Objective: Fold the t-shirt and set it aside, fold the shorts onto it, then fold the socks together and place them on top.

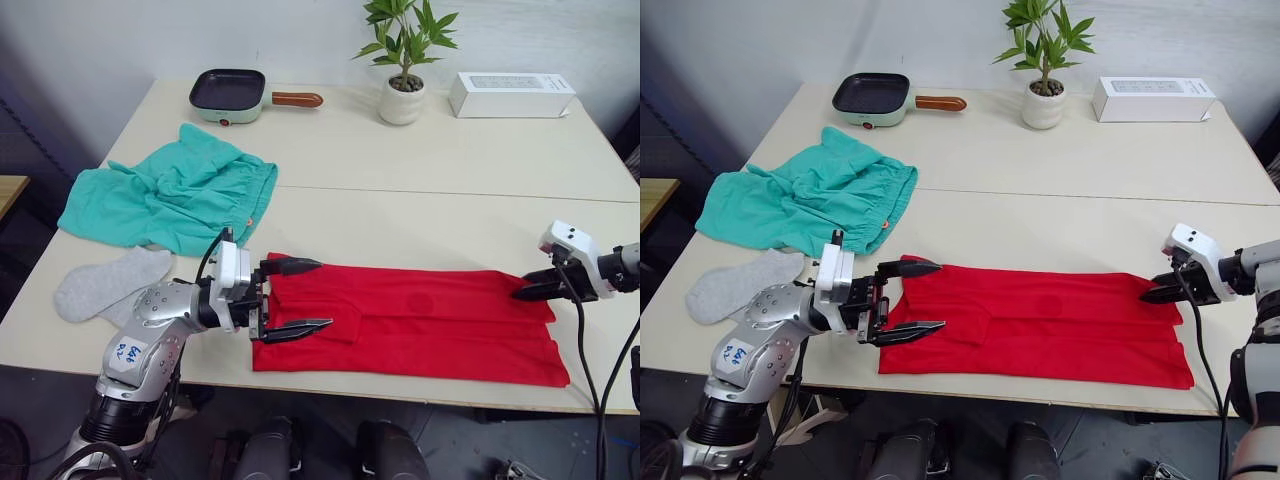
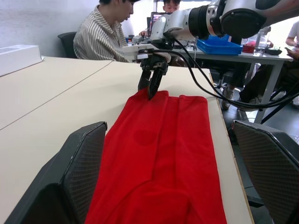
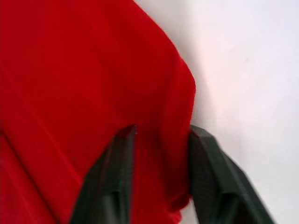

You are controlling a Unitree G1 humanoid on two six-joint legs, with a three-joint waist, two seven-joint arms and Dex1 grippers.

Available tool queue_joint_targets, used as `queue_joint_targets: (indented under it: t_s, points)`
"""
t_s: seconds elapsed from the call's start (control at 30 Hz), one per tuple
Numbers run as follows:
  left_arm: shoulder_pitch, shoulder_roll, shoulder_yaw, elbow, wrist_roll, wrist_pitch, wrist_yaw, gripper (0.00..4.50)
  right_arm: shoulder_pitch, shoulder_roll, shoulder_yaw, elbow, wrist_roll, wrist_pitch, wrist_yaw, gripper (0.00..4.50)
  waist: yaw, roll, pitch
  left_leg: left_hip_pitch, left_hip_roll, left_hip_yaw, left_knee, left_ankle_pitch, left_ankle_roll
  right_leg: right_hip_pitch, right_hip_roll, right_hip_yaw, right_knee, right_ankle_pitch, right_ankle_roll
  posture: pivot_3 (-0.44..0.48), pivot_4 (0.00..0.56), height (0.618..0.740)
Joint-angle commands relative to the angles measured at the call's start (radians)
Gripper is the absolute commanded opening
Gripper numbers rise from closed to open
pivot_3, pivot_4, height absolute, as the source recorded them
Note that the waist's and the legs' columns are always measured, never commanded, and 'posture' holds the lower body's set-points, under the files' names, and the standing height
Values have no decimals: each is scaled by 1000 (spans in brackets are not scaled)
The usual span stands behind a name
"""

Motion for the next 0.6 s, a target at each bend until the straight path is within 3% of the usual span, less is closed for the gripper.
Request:
queue_joint_targets:
  t_s: [0.03,0.13,0.33,0.6]
  points:
    - [-4,9,18,-23,3,-13,6,4500,-22,-5,-4,14,-15,-10,14,195,-1,0,0,0,0,0,0,0,0,0,0,0,0,0,0,0,150,740]
    - [-11,4,25,-11,11,-20,19,4500,-51,5,-15,24,-28,-64,-78,89,-4,0,0,0,0,0,0,0,0,0,0,0,0,0,0,0,150,740]
    - [-32,2,22,33,62,-29,61,4500,-141,70,-56,67,-60,-206,-479,89,-21,0,0,0,0,0,0,0,-1,-1,0,0,1,0,0,0,150,740]
    - [-70,-48,27,112,138,-42,166,4500,-225,187,-70,121,-107,-197,-827,89,-25,0,0,0,1,0,-3,2,-2,-1,2,0,3,0,0,0,150,740]
